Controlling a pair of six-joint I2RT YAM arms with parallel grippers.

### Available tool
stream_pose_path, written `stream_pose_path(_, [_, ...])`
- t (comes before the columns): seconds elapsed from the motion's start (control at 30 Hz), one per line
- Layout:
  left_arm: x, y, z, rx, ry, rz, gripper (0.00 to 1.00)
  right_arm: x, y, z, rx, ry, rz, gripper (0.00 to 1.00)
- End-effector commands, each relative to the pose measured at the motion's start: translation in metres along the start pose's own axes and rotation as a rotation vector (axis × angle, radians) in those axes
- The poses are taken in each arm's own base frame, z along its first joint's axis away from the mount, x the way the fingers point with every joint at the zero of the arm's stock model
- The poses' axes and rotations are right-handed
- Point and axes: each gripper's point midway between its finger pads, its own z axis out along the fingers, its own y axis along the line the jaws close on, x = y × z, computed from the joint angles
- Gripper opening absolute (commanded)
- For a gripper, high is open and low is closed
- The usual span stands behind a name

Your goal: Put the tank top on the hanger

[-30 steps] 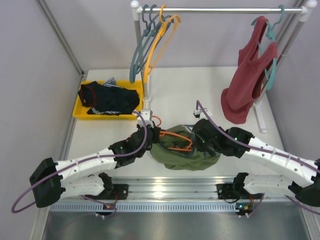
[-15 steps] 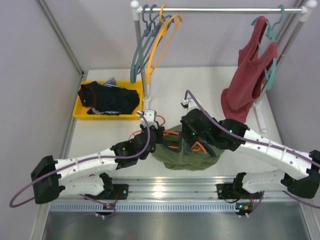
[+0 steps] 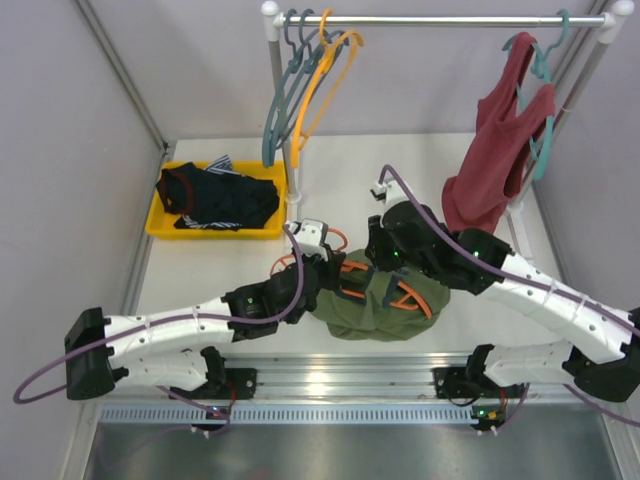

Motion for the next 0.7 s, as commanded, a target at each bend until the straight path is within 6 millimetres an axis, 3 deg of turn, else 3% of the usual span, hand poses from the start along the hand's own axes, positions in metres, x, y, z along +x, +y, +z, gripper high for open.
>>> stream_pose_path(0.0, [-0.034,-0.016,-0.001,0.029,-0.083,-0.05,0.0,-0.032,-0.004,-0.024,-0.041,-0.109,-0.018,0.23])
stream_pose_path(0.07, [-0.039,-0.016,-0.005,0.035,-0.087,-0.054,0.0,-0.029,-0.005,-0.036,-0.081,-0.119,-0.055,0.35])
stream_pose_path(0.13, [-0.045,-0.015,-0.009,0.034,-0.092,-0.048,0.0,-0.015,-0.006,-0.039,-0.114,-0.095,-0.087,0.39])
stream_pose_path(0.17, [-0.046,-0.012,-0.011,0.027,-0.089,-0.039,0.0,-0.014,-0.004,-0.051,-0.162,-0.115,-0.088,0.43])
stream_pose_path(0.2, [-0.049,-0.012,-0.013,0.031,-0.096,-0.044,0.0,-0.006,-0.005,-0.051,-0.176,-0.107,-0.095,0.44])
stream_pose_path(0.37, [-0.052,-0.017,-0.017,0.078,-0.092,-0.019,0.0,-0.001,-0.001,-0.079,-0.294,-0.163,-0.114,0.52])
stream_pose_path(0.67, [-0.071,-0.031,-0.027,0.144,-0.089,-0.026,0.0,0.016,0.004,-0.062,-0.288,-0.086,-0.214,0.51])
